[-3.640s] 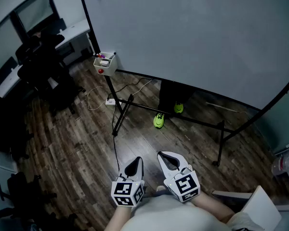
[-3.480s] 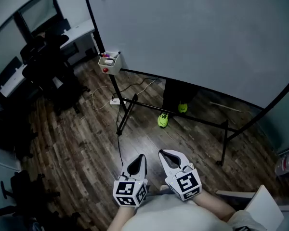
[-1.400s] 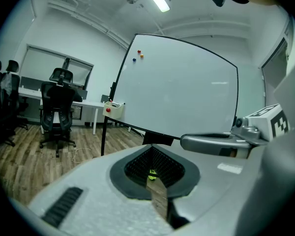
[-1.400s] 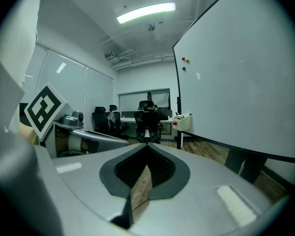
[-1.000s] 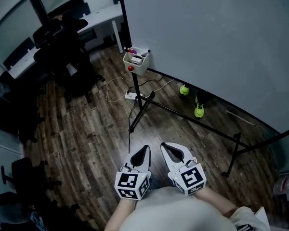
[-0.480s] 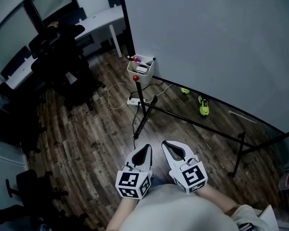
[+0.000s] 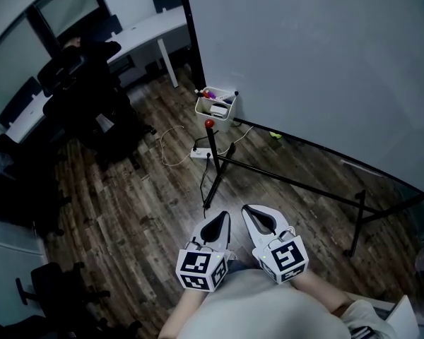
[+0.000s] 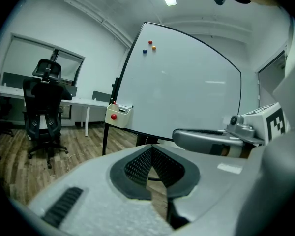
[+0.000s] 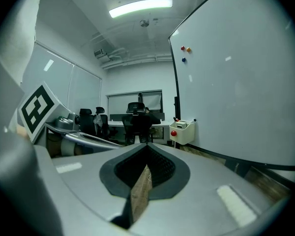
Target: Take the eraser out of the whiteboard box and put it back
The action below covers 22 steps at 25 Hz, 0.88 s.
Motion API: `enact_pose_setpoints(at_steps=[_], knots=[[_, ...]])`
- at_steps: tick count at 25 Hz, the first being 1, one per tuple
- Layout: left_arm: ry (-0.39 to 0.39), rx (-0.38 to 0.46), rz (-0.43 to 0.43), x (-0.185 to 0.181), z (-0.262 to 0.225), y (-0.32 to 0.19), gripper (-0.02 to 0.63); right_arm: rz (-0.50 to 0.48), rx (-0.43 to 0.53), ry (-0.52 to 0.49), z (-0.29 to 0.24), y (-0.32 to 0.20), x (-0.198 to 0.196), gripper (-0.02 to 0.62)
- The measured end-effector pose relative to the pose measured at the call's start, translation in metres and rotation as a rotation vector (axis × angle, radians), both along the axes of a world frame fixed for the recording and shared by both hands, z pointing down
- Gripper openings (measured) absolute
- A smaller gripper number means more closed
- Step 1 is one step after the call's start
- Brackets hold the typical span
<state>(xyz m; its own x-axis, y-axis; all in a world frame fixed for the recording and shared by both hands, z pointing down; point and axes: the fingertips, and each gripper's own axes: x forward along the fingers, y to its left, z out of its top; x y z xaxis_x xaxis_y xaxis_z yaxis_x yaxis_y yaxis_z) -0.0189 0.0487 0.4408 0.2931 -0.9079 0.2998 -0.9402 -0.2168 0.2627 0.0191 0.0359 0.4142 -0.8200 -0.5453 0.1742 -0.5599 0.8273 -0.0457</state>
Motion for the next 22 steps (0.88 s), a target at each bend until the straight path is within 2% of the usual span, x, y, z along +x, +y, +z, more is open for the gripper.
enact_pose_setpoints(at_steps=[8, 22], knots=[[-0.011, -0.002, 0.027, -0.03, 0.003, -0.017, 0.002, 0.05, -0.007, 0.0, 0.006, -0.017, -0.021, 0.002], [-0.015, 0.004, 0.06, -0.071, 0.003, -0.046, 0.002, 0.081, 0.008, -0.005, 0.003, -0.046, -0.061, 0.002]])
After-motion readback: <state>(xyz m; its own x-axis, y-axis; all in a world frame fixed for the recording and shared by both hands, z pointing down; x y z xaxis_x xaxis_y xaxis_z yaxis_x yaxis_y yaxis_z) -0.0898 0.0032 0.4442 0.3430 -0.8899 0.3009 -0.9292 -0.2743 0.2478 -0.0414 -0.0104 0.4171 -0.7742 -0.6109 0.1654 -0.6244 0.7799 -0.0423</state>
